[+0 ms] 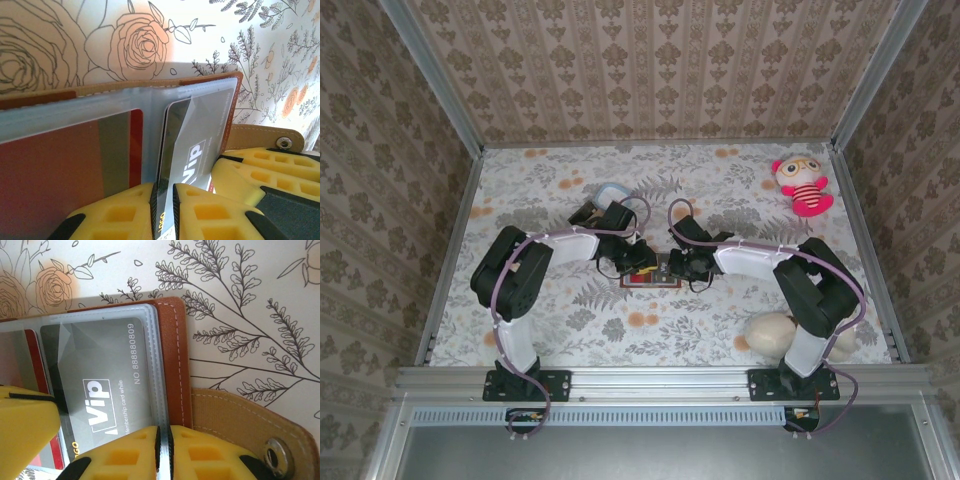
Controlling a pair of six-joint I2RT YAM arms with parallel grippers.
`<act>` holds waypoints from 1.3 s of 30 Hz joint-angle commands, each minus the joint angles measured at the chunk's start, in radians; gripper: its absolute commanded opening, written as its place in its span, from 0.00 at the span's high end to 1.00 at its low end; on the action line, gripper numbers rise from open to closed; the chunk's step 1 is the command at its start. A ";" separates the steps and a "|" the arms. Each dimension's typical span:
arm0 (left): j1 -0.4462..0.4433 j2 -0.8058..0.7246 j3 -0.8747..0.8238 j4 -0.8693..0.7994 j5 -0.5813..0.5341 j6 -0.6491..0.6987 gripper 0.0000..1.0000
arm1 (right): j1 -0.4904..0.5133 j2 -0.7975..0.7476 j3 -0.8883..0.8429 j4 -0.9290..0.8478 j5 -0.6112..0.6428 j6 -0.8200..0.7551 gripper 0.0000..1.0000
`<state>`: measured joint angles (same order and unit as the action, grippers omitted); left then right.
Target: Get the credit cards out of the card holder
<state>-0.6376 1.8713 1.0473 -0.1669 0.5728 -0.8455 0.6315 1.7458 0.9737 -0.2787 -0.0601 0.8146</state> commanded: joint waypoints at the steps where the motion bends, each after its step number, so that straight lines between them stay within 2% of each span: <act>1: 0.006 0.015 -0.020 0.000 0.008 -0.010 0.81 | -0.004 0.015 -0.004 0.043 -0.035 -0.002 0.84; 10: -0.001 -0.010 0.001 -0.131 -0.130 0.081 0.77 | -0.009 0.022 -0.006 0.045 -0.034 0.004 0.85; 17: 0.000 0.026 -0.016 -0.077 -0.094 0.063 0.77 | -0.025 0.034 -0.030 0.107 -0.102 0.007 0.86; 31: 0.018 0.014 -0.051 0.054 0.028 0.013 0.84 | -0.032 0.072 -0.023 0.139 -0.170 0.010 0.87; 39: 0.026 0.019 -0.046 0.067 0.056 0.009 0.84 | -0.033 0.082 -0.018 0.165 -0.237 0.004 0.87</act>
<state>-0.5983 1.8637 1.0100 -0.1257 0.5713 -0.8196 0.5800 1.7817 0.9573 -0.1593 -0.2035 0.8150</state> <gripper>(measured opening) 0.160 0.132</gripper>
